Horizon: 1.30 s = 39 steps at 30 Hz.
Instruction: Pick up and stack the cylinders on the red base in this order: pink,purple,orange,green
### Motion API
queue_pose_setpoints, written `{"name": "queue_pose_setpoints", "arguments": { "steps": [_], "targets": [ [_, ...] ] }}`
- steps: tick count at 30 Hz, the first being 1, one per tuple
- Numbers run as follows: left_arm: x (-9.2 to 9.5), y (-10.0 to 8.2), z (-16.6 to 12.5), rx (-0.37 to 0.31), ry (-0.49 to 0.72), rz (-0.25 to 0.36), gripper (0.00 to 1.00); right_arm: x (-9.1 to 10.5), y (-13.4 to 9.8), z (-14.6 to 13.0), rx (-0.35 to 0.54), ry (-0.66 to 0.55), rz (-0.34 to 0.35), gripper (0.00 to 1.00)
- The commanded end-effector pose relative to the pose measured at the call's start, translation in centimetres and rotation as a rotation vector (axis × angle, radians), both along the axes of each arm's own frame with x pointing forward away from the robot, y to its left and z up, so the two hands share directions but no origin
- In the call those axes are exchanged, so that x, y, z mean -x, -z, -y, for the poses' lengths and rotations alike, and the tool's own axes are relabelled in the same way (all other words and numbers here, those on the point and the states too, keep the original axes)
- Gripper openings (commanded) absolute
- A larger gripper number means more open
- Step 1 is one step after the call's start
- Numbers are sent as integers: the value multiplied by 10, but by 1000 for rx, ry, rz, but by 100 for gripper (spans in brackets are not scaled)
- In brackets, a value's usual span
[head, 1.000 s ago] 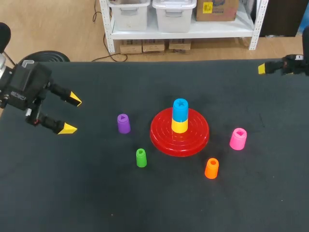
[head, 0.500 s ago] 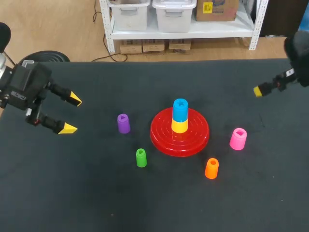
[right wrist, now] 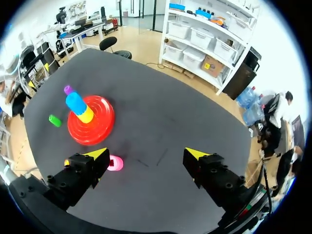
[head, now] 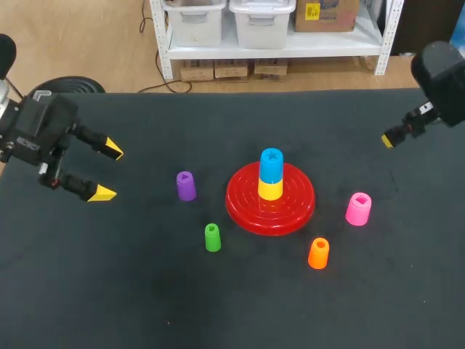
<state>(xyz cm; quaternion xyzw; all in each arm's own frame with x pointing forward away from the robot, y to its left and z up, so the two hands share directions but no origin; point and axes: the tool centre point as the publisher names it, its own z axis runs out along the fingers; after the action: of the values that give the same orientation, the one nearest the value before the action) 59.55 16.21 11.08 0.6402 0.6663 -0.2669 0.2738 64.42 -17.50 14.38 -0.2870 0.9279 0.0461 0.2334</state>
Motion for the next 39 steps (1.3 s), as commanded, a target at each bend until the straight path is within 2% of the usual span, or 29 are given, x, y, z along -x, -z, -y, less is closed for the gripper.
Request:
{"name": "queue_pose_setpoints", "arguments": {
  "steps": [1, 3, 9, 19, 28, 32, 39],
  "targets": [
    [0, 1, 0, 2, 0, 2, 100, 10, 6, -14, 261, 8, 37, 100],
    [0, 1, 0, 2, 0, 2, 100, 18, 14, -20, 302, 0, 32, 100],
    [0, 1, 0, 2, 0, 2, 100, 42, 28, -28, 325, -31, 8, 100],
    [0, 1, 0, 2, 0, 2, 100, 58, 43, -25, 355, -31, -24, 100],
    [0, 1, 0, 2, 0, 2, 100, 60, 65, -28, 317, -28, -67, 100],
    [0, 1, 0, 2, 0, 2, 100, 59, 75, -33, 333, -32, -82, 100],
    [0, 1, 0, 2, 0, 2, 100, 61, 83, -44, 303, -69, -107, 100]
  ]
}}
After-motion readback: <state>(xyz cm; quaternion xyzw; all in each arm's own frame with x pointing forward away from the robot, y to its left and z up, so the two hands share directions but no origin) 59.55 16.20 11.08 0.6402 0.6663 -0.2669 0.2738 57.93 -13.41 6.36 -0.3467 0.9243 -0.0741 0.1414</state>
